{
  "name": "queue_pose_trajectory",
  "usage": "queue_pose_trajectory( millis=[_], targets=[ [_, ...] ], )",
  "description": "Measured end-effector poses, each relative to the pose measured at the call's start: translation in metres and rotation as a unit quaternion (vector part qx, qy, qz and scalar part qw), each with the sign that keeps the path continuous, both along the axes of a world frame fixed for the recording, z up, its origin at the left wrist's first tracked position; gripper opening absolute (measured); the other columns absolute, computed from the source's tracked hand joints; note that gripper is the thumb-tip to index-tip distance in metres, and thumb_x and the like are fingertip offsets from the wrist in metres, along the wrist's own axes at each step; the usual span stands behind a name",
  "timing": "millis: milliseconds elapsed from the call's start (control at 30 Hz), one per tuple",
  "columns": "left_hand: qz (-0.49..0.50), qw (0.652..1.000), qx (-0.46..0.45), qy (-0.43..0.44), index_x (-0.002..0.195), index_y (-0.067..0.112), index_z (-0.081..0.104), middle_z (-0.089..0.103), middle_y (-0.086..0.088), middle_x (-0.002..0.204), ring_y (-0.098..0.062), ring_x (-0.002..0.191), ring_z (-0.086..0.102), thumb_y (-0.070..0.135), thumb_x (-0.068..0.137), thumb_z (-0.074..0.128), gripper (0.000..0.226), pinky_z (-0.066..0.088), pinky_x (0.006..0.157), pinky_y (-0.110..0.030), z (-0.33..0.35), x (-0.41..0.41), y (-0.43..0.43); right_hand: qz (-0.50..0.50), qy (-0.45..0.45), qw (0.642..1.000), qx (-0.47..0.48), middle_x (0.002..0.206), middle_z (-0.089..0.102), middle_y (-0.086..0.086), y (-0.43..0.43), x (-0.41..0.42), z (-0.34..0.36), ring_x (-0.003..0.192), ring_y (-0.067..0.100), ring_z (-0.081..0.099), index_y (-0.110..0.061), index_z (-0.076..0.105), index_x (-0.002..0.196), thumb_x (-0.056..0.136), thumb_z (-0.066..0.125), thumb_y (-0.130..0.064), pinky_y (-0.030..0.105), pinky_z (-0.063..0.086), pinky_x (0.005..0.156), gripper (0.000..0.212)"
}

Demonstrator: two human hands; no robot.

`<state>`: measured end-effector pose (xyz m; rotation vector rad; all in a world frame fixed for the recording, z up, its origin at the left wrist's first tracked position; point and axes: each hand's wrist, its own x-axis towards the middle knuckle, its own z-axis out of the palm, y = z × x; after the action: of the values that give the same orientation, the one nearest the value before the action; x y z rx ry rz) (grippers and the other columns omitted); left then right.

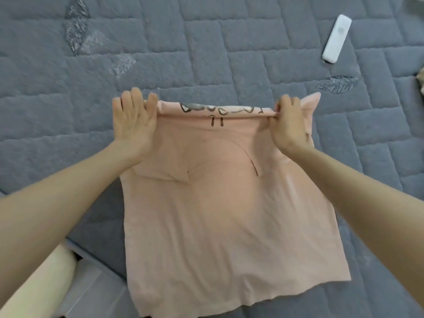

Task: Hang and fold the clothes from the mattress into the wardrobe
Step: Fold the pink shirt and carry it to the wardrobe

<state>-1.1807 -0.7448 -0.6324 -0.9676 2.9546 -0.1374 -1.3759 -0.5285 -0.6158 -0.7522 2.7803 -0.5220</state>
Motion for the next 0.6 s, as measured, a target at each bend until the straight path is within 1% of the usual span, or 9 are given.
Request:
queue_pose_trajectory(
  millis=[67,133,200,267,333,367,433,500,600],
  targets=[
    [0.009,0.997,-0.014,0.072,0.110,0.011,0.026,0.043,-0.025,0.107,-0.035,0.094,0.041,-0.006,0.085,0.020,0.031,0.024,0.081,-0.046,0.003,-0.006,-0.015,-0.019,0.026,0.997,-0.068,0.101,0.040,0.004,-0.014,-0.005,0.004,0.082,0.018,0.036,-0.010,0.048,0.094,0.083,0.043,0.001,0.024,0.020,0.063,0.016],
    [0.011,0.994,-0.039,0.104,0.105,0.013,0.027,0.045,-0.023,0.100,-0.035,0.089,0.043,-0.004,0.080,0.013,0.033,0.022,0.077,-0.044,0.003,-0.002,-0.020,-0.026,0.039,0.994,-0.100,0.100,0.040,0.003,-0.018,-0.005,0.005,0.081,0.015,0.036,-0.013,0.046,0.089,0.081,0.044,0.000,0.026,0.028,0.068,0.016],
    [0.017,0.991,-0.073,0.110,0.101,0.011,0.034,0.046,-0.019,0.090,-0.030,0.082,0.038,-0.007,0.077,0.019,0.033,0.024,0.073,-0.041,-0.001,0.009,-0.013,-0.023,0.039,0.993,-0.110,0.099,0.041,0.004,-0.013,-0.002,0.002,0.082,0.012,0.033,-0.010,0.048,0.087,0.080,0.045,0.002,0.025,0.031,0.070,0.015],
    [0.011,0.989,-0.097,0.110,0.095,0.009,0.042,0.044,-0.015,0.083,-0.026,0.077,0.032,-0.012,0.074,0.034,0.031,0.032,0.071,-0.040,-0.006,0.027,0.000,-0.014,0.036,0.992,-0.123,0.095,0.042,0.005,0.000,0.005,-0.005,0.083,0.010,0.029,-0.011,0.046,0.082,0.077,0.048,0.004,0.026,0.031,0.071,0.016],
    [-0.011,0.990,-0.068,0.121,0.094,0.008,0.048,0.042,-0.012,0.082,-0.027,0.076,0.034,-0.015,0.071,0.039,0.033,0.030,0.072,-0.039,-0.011,0.048,0.021,0.005,0.038,0.990,-0.133,0.090,0.042,0.004,0.021,0.012,-0.014,0.083,0.020,0.037,-0.015,0.043,0.076,0.071,0.049,0.007,0.034,0.036,0.073,0.023],
    [-0.025,0.991,-0.040,0.126,0.093,0.008,0.050,0.043,-0.012,0.081,-0.028,0.076,0.036,-0.013,0.071,0.036,0.034,0.027,0.072,-0.039,-0.012,0.059,0.034,0.014,0.039,0.991,-0.126,0.089,0.043,0.004,0.034,0.017,-0.018,0.083,0.027,0.041,-0.015,0.042,0.074,0.068,0.050,0.007,0.036,0.036,0.070,0.025],
    [-0.038,0.990,-0.006,0.132,0.091,0.009,0.051,0.046,-0.010,0.079,-0.030,0.075,0.043,-0.008,0.072,0.032,0.032,0.027,0.070,-0.039,-0.012,0.079,0.059,0.038,0.052,0.994,-0.088,0.086,0.046,0.006,0.062,0.028,-0.024,0.077,0.031,0.043,-0.016,0.041,0.071,0.065,0.055,0.006,0.035,0.030,0.064,0.026],
    [-0.053,0.991,0.013,0.124,0.090,0.011,0.051,0.049,-0.008,0.076,-0.030,0.070,0.044,-0.009,0.075,0.036,0.029,0.028,0.066,-0.038,-0.015,0.099,0.081,0.064,0.067,0.995,-0.021,0.082,0.047,0.006,0.088,0.043,-0.026,0.070,0.032,0.043,-0.017,0.039,0.072,0.065,0.058,0.003,0.033,0.028,0.065,0.028],
    [-0.075,0.991,0.038,0.107,0.090,0.012,0.052,0.050,-0.007,0.072,-0.029,0.066,0.044,-0.010,0.076,0.046,0.027,0.029,0.063,-0.037,-0.022,0.124,0.107,0.084,0.051,0.991,0.089,0.086,0.050,0.006,0.120,0.062,-0.026,0.073,0.029,0.037,-0.014,0.039,0.080,0.068,0.050,0.005,0.034,0.028,0.065,0.025]
  ],
)
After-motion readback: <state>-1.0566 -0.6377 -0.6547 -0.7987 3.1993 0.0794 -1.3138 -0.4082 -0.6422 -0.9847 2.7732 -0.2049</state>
